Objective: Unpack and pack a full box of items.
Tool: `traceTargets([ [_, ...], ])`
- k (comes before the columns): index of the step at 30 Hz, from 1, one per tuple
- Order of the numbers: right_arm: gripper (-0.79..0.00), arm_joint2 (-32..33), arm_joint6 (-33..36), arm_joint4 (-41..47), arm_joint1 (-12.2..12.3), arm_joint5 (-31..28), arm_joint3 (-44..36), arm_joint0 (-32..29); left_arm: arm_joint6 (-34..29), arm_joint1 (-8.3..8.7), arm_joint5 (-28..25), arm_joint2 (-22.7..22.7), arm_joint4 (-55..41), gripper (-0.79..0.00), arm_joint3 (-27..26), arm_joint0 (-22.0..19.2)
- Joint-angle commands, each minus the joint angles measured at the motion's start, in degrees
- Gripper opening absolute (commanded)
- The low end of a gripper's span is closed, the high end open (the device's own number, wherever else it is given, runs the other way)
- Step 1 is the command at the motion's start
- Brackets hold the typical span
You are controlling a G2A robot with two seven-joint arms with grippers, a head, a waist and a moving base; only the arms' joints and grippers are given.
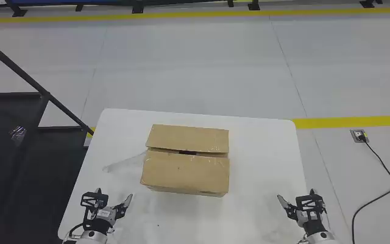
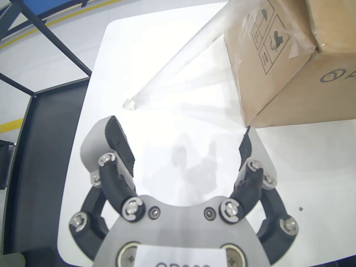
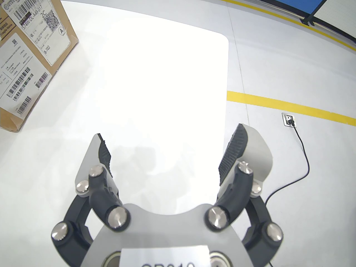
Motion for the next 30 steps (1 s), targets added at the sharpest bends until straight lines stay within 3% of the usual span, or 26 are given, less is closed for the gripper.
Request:
traceTargets([
  [1, -0.001, 0.00, 0.00, 0.00, 0.00, 0.00, 0.00, 0.00, 0.00, 0.00, 0.00, 0.00, 0.00, 0.000, 0.00, 0.00],
  [11, 0.000, 0.02, -0.43, -0.29, 0.01, -0.46, -0.31, 0.10, 0.30, -0.09, 0.15, 0.04, -0.85, 0.000, -0.08, 0.05],
  [13, 0.000, 0.09, -2.24, -1.36, 0.15, -3.35, -1.76, -0.08, 1.94, -0.26, 0.86, -0.11, -2.05, 0.000, -0.70, 0.43],
  [16, 0.000, 0.94, -3.84, 4.60, 0.29, -11.16, -4.66, -0.25, 5.65, -0.54, 1.54, -1.46, -5.90, 0.000, -1.73, 1.66],
  [26, 0.000, -3.05, 2.45, 3.95, 0.48, -18.97, -12.51, 6.44, 11.33, -0.38, -10.86, -8.80, -18.77, 0.000, -2.17, 2.73],
  [30, 0.000, -4.25, 4.77, 2.13, 0.56, -20.42, -13.61, 8.33, 12.06, -0.32, -11.88, -9.76, -18.94, 0.000, -1.92, 2.85],
])
